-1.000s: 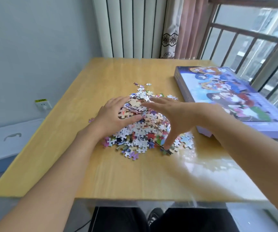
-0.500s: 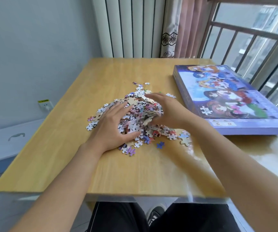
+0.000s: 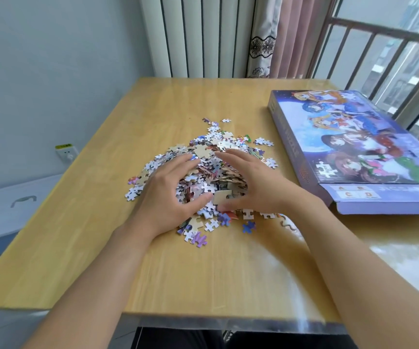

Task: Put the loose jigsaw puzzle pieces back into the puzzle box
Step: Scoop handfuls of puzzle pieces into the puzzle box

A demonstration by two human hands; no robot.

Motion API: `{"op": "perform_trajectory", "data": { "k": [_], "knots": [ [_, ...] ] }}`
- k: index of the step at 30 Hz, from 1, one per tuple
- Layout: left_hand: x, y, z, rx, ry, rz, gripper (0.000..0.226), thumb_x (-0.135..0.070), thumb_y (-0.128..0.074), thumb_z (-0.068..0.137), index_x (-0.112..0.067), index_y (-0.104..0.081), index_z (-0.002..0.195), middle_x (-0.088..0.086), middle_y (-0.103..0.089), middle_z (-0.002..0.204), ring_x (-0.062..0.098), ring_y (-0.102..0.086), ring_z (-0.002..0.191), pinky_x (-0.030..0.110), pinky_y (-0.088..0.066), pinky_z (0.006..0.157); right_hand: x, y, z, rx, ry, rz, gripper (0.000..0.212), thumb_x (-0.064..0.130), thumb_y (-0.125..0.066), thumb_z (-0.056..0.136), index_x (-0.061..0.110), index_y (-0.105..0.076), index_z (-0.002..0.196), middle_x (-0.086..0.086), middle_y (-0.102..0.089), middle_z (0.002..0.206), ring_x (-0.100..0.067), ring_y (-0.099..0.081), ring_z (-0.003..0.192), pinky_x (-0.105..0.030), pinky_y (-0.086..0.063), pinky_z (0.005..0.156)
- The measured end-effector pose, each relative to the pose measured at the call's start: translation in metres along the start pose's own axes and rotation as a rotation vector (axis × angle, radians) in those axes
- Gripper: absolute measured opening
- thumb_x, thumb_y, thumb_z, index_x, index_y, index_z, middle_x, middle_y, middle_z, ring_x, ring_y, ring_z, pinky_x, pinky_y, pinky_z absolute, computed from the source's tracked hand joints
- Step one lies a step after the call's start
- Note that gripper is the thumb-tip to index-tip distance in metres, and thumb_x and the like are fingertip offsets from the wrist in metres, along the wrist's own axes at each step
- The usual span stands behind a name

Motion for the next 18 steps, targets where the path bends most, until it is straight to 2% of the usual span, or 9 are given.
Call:
{"op": "perform_trajectory", "data": {
  "k": [2,5,8,10,12,15,18],
  "knots": [
    [-0.001,0.000,0.000,0.021,-0.008,-0.014,0.077,-0.066,-0.067,0.075,-0.033,-0.051,0.143,-0.017,-0.042,0.152,0.000,-0.035,0.142,0.041,-0.034,0.117,0.001,0.001,0.004,-0.042,0.006,0.004,0.107,0.067,-0.080,0.067,0.043,-0.024,0.155,0.013,-0.025,0.162,-0.010,-0.028,0.147,-0.037,-0.034,0.116],
    [-0.001,-0.001,-0.001,0.046,-0.015,-0.021,0.083,-0.069,-0.069,0.072,-0.036,-0.046,0.145,-0.021,-0.037,0.154,-0.002,-0.031,0.144,0.043,-0.034,0.117,0.003,0.004,0.008,-0.094,0.021,-0.003,0.099,0.059,-0.080,0.071,0.040,-0.028,0.154,0.014,-0.038,0.156,-0.008,-0.040,0.138,-0.040,-0.043,0.110],
    [0.000,-0.002,0.000,0.061,0.018,-0.020,0.091,-0.073,-0.069,0.069,-0.040,-0.040,0.148,-0.023,-0.030,0.157,-0.003,-0.026,0.146,0.043,-0.033,0.118,0.006,0.003,0.008,-0.090,0.040,-0.024,0.105,0.052,-0.079,0.070,0.045,-0.019,0.156,0.011,-0.028,0.161,-0.013,-0.031,0.144,-0.039,-0.040,0.111],
    [0.001,-0.003,0.000,0.068,0.048,0.007,0.099,-0.078,-0.067,0.065,-0.040,-0.036,0.151,-0.020,-0.025,0.160,0.001,-0.021,0.148,0.041,-0.030,0.119,0.007,0.001,0.010,-0.029,0.026,-0.052,0.112,0.048,-0.079,0.068,0.046,-0.011,0.157,0.009,-0.017,0.166,-0.015,-0.020,0.150,-0.039,-0.035,0.111],
    [0.001,-0.003,0.001,0.069,0.065,0.063,0.105,-0.083,-0.062,0.063,-0.037,-0.034,0.152,-0.016,-0.024,0.162,0.004,-0.018,0.150,0.041,-0.026,0.121,0.006,0.000,0.013,0.029,-0.012,-0.081,0.111,0.048,-0.077,0.069,0.043,-0.010,0.158,0.010,-0.014,0.166,-0.017,-0.018,0.151,-0.041,-0.036,0.113],
    [0.000,-0.002,0.001,0.067,0.061,0.106,0.106,-0.085,-0.060,0.062,-0.034,-0.035,0.152,-0.013,-0.029,0.161,0.004,-0.021,0.149,0.043,-0.024,0.122,0.010,0.004,0.016,-0.020,-0.004,-0.115,0.096,0.047,-0.074,0.070,0.037,-0.028,0.154,0.008,-0.033,0.157,-0.020,-0.036,0.140,-0.043,-0.045,0.106],
    [-0.001,-0.001,0.001,0.067,0.047,0.073,0.102,-0.082,-0.063,0.064,-0.034,-0.037,0.150,-0.015,-0.033,0.158,0.004,-0.026,0.147,0.042,-0.029,0.119,0.017,0.008,0.015,-0.104,0.060,-0.142,0.075,0.043,-0.073,0.069,0.032,-0.051,0.140,0.009,-0.053,0.137,-0.019,-0.053,0.120,-0.043,-0.052,0.092]
  ]
}}
Point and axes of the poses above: each hand's wrist, its own z-axis towards the middle knuckle, its own y-axis out of the back of the hand, x = y × z, the point moved 3 cm from there along z, towards the middle knuckle
